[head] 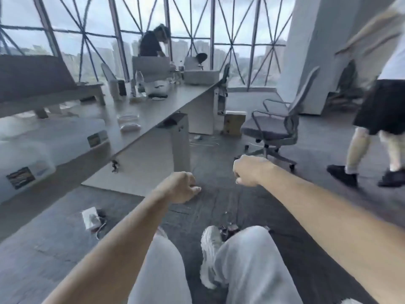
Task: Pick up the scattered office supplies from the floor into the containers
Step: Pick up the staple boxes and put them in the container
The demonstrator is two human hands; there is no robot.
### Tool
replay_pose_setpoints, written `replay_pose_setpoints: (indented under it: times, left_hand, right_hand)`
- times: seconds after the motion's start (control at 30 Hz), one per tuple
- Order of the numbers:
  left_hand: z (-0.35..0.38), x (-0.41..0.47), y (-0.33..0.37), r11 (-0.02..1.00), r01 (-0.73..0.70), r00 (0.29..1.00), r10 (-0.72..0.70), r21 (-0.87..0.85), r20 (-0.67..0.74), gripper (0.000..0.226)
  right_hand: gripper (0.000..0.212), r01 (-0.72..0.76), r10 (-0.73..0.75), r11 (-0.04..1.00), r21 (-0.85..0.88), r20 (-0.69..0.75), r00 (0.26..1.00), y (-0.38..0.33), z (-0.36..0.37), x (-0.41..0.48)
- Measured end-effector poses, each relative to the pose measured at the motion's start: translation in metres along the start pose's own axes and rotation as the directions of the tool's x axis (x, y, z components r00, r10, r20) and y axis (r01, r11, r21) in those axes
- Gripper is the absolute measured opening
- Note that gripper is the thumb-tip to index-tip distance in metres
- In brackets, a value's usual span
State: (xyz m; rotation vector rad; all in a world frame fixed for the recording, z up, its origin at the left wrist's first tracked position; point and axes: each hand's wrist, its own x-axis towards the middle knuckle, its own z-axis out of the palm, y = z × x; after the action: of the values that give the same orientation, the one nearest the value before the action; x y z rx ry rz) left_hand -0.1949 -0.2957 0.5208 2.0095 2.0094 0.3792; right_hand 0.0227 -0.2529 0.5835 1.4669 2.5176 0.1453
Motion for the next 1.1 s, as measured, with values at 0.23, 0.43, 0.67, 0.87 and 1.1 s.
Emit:
replay_pose_setpoints:
  times: [0.23,0.43,0.67,0.87,1.1]
  left_hand:
    - [0.109,0.02,0.035,0.996,-0.05,0.968,0.065,-0.069,0.243,0.025]
    - [0.19,0.051,0.057,0.995,-0.079,0.896,0.099,-0.063,0.432,0.028]
    - [0.273,0.122,0.059,1.0,0.012,0.858,0.004,-0.028,0.514,0.03]
    - [0.364,0.208,0.025,0.993,0.101,0.814,-0.119,0.062,0.568,0.034]
    - [0.5,0.289,-0.048,0.976,0.126,0.769,-0.208,0.176,0.605,0.046]
  right_hand:
    - [0.018,-0.255,0.232,0.951,0.173,0.142,0.962,0.045,0.106,-0.049]
    - [0.021,-0.389,0.328,0.867,0.31,0.233,0.916,0.088,0.181,-0.067]
    - [0.022,-0.49,0.359,0.777,0.395,0.36,0.861,0.144,0.284,-0.026]
    - [0.017,-0.528,0.314,0.7,0.481,0.457,0.832,0.183,0.394,0.076]
    - [0.023,-0.625,0.294,0.618,0.476,0.598,0.746,0.199,0.557,0.17]
